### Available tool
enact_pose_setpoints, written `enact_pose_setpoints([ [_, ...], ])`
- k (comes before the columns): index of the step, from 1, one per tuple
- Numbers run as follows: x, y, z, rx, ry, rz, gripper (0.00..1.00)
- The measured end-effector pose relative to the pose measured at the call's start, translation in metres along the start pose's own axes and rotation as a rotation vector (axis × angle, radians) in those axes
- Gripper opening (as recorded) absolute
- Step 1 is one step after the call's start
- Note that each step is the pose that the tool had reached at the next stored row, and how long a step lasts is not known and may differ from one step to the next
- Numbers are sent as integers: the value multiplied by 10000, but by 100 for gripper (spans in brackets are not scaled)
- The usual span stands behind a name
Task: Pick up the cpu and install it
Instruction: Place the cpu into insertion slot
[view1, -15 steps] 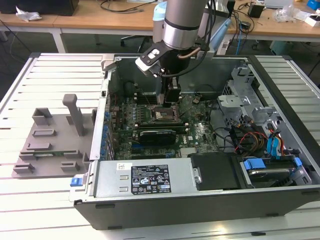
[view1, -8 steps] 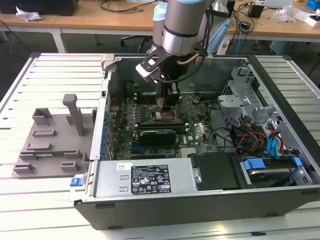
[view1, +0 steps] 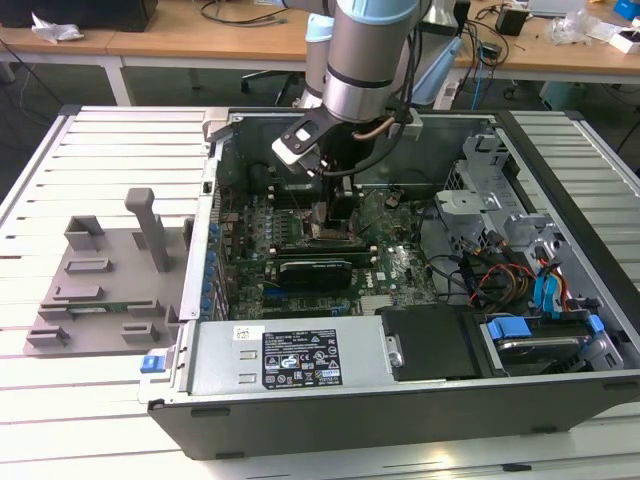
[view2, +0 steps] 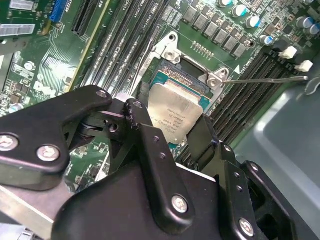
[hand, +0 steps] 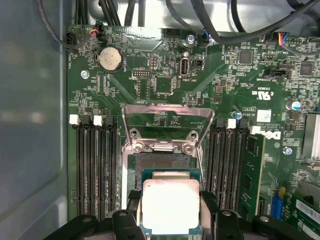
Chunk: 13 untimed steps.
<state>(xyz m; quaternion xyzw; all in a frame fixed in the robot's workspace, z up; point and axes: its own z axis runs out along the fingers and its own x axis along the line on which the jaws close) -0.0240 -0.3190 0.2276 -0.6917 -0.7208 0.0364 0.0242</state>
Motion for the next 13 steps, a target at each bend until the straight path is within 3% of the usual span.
enact_pose_setpoints([
  [13, 14, 23, 165, 10, 15, 230, 55],
])
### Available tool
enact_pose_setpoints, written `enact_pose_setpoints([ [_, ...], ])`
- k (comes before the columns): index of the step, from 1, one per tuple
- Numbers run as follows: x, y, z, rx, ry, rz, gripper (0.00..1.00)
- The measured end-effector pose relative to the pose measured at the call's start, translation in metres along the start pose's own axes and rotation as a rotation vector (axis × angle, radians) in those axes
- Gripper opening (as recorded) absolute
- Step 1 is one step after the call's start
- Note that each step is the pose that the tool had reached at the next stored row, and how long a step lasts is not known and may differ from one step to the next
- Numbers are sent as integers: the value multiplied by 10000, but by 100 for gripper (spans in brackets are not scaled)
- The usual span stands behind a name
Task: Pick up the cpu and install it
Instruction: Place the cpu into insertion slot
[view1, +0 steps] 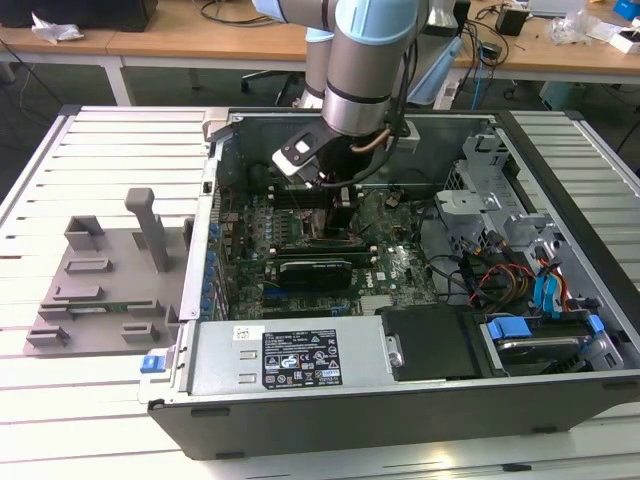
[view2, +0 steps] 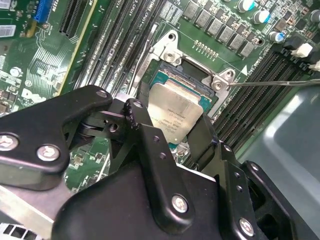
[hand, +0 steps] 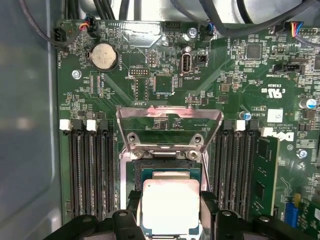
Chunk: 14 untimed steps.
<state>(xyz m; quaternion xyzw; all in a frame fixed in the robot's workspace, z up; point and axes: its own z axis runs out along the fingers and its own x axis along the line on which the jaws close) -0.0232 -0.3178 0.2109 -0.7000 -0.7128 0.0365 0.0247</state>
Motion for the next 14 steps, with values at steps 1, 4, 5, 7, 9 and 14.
enact_pose_setpoints([
  [1, 1, 1, 8, 0, 1, 0, 55],
  [4, 10, 4, 35, 1, 4, 9, 55],
  [5, 11, 4, 41, 1, 5, 19, 55],
  [7, 16, 5, 56, 2, 5, 27, 55],
  [9, 18, 6, 63, 0, 12, 26, 55],
  [14, 24, 8, 88, 2, 26, 25, 55],
])
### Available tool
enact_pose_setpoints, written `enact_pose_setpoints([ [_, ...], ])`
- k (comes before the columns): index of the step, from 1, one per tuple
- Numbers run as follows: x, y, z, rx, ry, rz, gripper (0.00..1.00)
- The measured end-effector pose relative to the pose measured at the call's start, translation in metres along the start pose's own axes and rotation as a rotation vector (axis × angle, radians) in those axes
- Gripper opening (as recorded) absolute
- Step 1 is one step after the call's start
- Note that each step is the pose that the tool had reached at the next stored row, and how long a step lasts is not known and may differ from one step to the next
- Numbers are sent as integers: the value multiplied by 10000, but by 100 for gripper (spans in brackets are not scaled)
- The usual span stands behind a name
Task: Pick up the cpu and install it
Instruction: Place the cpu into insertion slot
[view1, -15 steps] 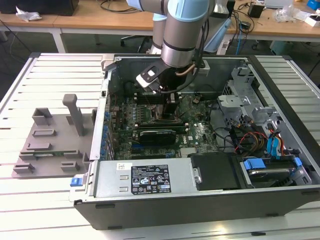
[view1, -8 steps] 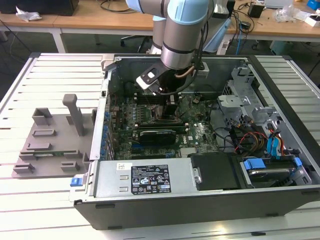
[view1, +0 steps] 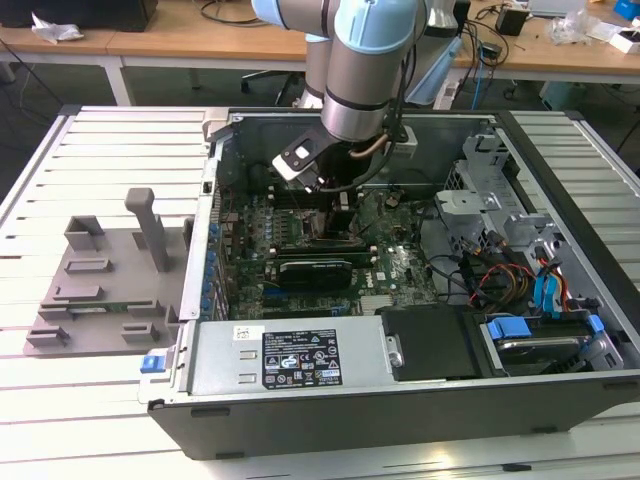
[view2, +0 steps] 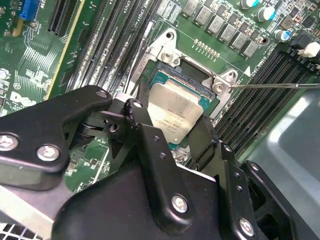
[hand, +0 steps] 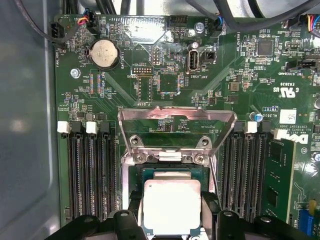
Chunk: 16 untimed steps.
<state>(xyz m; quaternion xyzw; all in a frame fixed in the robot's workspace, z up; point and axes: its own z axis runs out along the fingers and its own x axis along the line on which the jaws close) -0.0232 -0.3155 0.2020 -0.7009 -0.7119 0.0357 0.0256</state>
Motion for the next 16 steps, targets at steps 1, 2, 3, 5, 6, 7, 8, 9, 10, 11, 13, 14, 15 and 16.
enact_pose_setpoints([
  [1, 1, 1, 7, -1, 6, 0, 55],
  [2, 1, 1, 11, -2, 8, -1, 55],
  [3, 1, 1, 16, -1, 10, 0, 55],
  [5, 1, 2, 25, 0, 13, 0, 55],
  [6, 1, 2, 25, 0, 13, 0, 55],
  [7, 1, 2, 26, -1, 15, 0, 55],
  [8, 1, 2, 27, -1, 15, -1, 55],
  [9, 1, 2, 27, -1, 15, -1, 55],
  [10, 1, 2, 27, -1, 16, 0, 55],
  [11, 1, 2, 27, 0, 15, 0, 56],
  [13, 1, 2, 28, 0, 16, -1, 62],
  [14, 1, 2, 28, -1, 16, -1, 62],
  [15, 1, 2, 28, -1, 16, -1, 68],
  [16, 1, 2, 28, -1, 16, -1, 68],
])
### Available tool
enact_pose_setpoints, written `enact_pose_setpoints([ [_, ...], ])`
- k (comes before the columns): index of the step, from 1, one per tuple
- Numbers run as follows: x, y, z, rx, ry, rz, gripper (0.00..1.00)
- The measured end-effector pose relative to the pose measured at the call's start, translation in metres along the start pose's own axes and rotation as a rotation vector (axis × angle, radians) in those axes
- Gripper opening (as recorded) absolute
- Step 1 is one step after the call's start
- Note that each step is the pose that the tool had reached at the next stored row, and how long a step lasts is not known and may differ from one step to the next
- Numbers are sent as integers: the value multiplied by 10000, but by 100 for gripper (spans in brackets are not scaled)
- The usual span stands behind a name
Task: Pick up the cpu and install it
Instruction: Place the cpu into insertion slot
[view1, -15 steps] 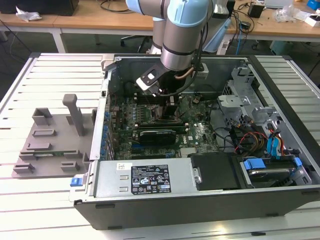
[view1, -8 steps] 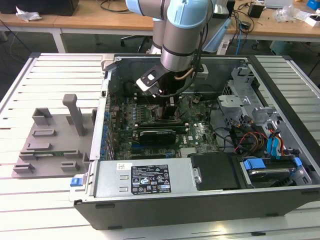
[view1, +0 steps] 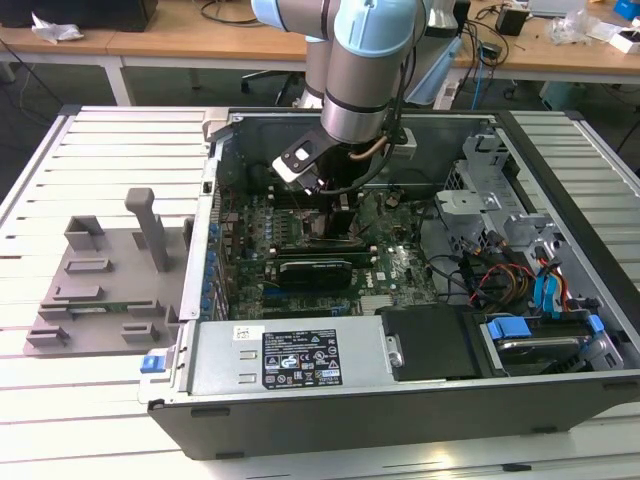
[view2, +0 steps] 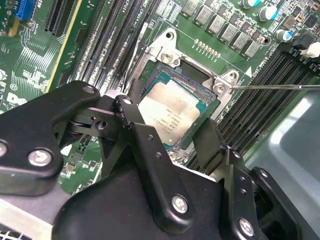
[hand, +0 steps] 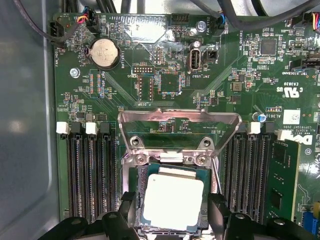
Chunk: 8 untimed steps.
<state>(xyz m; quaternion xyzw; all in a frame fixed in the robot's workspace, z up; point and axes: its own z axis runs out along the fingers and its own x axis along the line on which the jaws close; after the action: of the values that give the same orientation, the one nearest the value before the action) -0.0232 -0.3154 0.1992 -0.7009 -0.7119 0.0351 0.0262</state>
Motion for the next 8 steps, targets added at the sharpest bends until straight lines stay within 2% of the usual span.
enact_pose_setpoints([
  [8, 0, -2, -14, -2, 2, -2, 68],
])
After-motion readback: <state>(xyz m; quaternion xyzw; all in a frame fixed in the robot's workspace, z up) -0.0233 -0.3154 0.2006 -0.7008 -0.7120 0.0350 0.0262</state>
